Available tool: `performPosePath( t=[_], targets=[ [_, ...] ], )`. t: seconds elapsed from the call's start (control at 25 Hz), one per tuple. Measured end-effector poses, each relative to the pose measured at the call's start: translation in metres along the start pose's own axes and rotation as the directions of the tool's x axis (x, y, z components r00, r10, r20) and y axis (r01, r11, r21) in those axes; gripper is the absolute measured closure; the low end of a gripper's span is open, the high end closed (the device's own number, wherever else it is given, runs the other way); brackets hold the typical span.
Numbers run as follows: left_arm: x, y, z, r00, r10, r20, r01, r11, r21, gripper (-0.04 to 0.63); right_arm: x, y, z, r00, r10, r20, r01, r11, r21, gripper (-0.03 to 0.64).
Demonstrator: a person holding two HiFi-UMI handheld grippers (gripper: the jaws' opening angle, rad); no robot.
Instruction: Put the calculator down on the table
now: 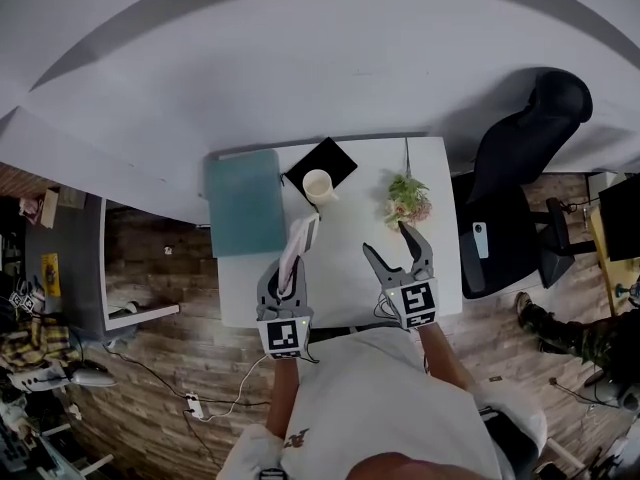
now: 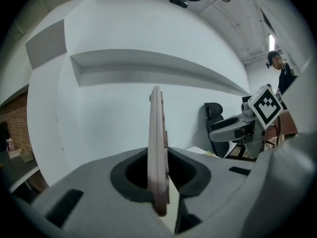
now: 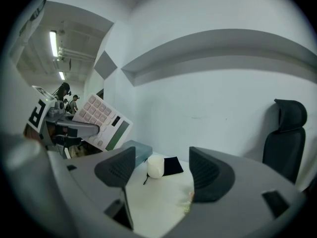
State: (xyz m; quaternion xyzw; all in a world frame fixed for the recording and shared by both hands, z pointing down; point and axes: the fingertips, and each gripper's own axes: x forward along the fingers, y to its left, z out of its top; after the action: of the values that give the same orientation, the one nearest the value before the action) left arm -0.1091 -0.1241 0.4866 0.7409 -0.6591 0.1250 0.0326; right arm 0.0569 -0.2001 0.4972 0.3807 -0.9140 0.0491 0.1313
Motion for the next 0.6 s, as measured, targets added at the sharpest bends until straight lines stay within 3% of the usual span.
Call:
performPosePath(
  t=[0.6],
  targets=[
    [0.023, 0.006, -0.058, 0.979, -0.193, -0.071, 0.188, 0.979, -0.081, 0.522, 0.008, 0.023, -0.043, 0.986, -0.096, -0.137, 0.099, 0.995, 0.017, 0.279]
  ],
)
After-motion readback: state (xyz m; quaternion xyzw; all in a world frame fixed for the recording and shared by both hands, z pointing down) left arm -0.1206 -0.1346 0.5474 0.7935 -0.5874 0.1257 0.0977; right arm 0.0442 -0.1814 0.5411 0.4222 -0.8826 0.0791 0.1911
